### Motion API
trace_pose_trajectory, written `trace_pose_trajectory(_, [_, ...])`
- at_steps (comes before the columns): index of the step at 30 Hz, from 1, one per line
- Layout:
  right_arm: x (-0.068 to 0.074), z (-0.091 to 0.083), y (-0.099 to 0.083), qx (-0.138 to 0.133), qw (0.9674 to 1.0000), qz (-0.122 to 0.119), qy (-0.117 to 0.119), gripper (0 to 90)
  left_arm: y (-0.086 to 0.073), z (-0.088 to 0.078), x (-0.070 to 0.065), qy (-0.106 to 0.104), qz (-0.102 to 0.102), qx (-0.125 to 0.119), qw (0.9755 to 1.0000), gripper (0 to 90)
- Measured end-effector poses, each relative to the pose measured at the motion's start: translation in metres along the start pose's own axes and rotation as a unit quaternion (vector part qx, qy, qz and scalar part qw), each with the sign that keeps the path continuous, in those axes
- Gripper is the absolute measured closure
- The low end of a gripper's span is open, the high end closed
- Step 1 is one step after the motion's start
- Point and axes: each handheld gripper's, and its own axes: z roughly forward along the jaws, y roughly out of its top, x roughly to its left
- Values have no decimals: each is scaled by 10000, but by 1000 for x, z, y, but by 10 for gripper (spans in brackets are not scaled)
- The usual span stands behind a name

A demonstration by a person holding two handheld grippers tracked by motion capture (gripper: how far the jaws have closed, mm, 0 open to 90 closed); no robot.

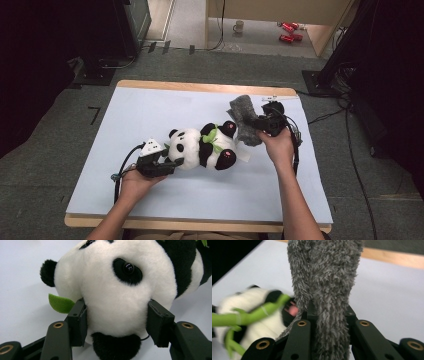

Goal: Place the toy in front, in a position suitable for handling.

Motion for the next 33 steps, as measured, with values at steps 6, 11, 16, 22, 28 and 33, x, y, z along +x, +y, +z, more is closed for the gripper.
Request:
trace_pose_trajectory(6, [36,16,14,45,9980,-324,547,760,-2,-1,-1,23,71,25,10000,419])
trace_pose_trajectory(11, [34,35,8,328,9981,-341,400,760,-1,-1,-1,16,29,60,10000,419])
trace_pose_trajectory(16, [23,35,1,334,9987,-255,285,760,2,0,1,-5,-79,96,9999,422])
trace_pose_trajectory(22, [10,33,-6,402,9990,-198,43,763,3,1,4,-55,-143,68,9999,421])
trace_pose_trajectory(28, [-6,22,-11,365,9993,11,-13,766,4,2,4,-57,-142,106,9998,421])
trace_pose_trajectory(33, [11,8,-1,19,9995,-200,252,766,4,2,3,-35,-114,121,9999,421])
